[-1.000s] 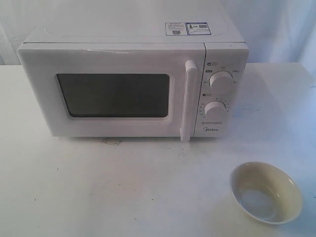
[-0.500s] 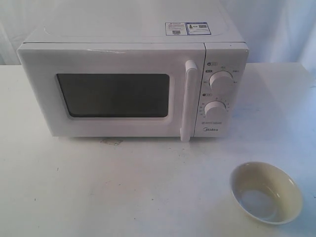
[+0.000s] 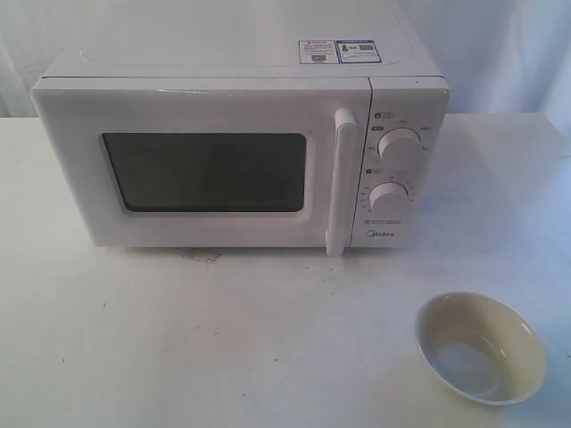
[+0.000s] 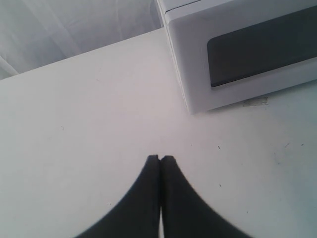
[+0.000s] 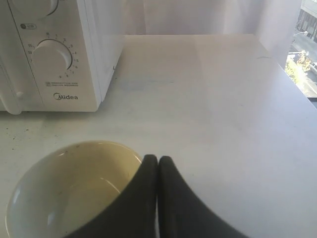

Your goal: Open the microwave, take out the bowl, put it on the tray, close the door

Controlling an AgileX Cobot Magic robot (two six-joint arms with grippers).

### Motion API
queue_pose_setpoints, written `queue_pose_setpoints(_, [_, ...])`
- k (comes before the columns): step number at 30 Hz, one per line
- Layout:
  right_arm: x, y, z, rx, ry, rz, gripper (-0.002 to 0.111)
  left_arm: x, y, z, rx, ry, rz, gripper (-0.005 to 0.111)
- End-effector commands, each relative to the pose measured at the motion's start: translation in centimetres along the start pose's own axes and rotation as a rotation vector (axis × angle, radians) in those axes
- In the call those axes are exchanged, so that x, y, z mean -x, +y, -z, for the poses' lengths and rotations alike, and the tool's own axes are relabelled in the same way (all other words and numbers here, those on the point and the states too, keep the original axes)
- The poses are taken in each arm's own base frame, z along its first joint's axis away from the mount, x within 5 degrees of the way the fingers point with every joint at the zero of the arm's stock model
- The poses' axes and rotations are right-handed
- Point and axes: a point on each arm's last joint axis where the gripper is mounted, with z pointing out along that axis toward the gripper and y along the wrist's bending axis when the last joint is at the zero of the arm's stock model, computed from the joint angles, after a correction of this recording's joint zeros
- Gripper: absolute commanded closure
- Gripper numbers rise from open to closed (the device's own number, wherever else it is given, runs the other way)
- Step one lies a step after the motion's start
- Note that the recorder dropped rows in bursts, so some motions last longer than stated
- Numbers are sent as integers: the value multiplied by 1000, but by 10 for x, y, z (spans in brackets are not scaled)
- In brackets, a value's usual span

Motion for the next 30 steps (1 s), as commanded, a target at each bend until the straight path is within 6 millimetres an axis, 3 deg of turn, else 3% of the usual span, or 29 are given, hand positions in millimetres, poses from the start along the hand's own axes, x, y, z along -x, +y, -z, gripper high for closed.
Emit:
queue_pose_setpoints(1, [-1,0,0,-7,-4,-7,108,0,-1,3,-4,-10,7,107])
queue_pose_setpoints(13, [-1,0,0,-7,-4,-7,108,-6,-4,15,8,-65,16,107])
queue_pose_setpoints(17, [-1,0,0,-7,-4,-7,108,-15,-6,9,25,-125,42,107])
queue_pose_setpoints(22, [-1,0,0,-7,-4,-7,108,-35,-5,-22,81,-159,20,107])
queue_pose_setpoints(30, [-1,0,0,-7,-6,-14,108,-90,-11,-88,160,-218,111,107])
